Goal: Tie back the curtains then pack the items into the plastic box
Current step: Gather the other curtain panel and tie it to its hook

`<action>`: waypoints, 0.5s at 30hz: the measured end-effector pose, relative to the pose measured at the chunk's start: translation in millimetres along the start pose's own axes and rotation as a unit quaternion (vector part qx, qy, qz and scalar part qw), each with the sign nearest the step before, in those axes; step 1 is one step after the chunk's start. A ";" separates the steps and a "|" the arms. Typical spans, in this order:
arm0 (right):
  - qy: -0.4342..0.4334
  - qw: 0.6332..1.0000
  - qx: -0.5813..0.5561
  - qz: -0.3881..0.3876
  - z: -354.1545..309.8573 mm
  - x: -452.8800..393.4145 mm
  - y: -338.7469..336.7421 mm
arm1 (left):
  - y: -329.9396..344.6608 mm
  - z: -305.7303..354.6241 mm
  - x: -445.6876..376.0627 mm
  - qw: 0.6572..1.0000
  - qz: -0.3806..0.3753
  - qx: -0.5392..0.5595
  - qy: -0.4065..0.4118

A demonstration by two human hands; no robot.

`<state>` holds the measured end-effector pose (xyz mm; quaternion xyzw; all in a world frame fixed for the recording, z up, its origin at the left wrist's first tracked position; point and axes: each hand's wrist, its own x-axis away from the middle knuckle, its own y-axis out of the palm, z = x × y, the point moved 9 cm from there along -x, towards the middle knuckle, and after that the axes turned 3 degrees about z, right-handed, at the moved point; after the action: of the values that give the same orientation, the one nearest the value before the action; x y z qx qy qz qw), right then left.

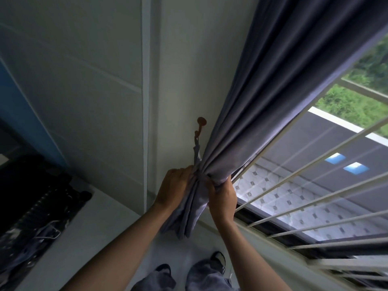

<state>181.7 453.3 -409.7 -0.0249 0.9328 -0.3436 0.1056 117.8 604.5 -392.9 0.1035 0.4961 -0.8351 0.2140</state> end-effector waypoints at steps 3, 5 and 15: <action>0.048 0.998 0.001 0.045 4.6 -3.6 -9.7 | -15.4 4.7 3.0 0.998 0.052 -0.032 0.035; 0.069 0.997 -0.002 0.046 2.7 -3.4 -8.4 | -21.9 11.2 5.5 0.998 0.052 -0.017 0.037; 0.072 0.997 0.000 0.005 5.9 7.0 -8.3 | -16.3 4.8 31.6 0.997 0.072 -0.007 -0.025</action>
<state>175.9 442.4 -410.0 0.0043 0.9382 -0.3436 0.0400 82.5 599.1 -389.9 0.1170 0.4879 -0.8162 0.2865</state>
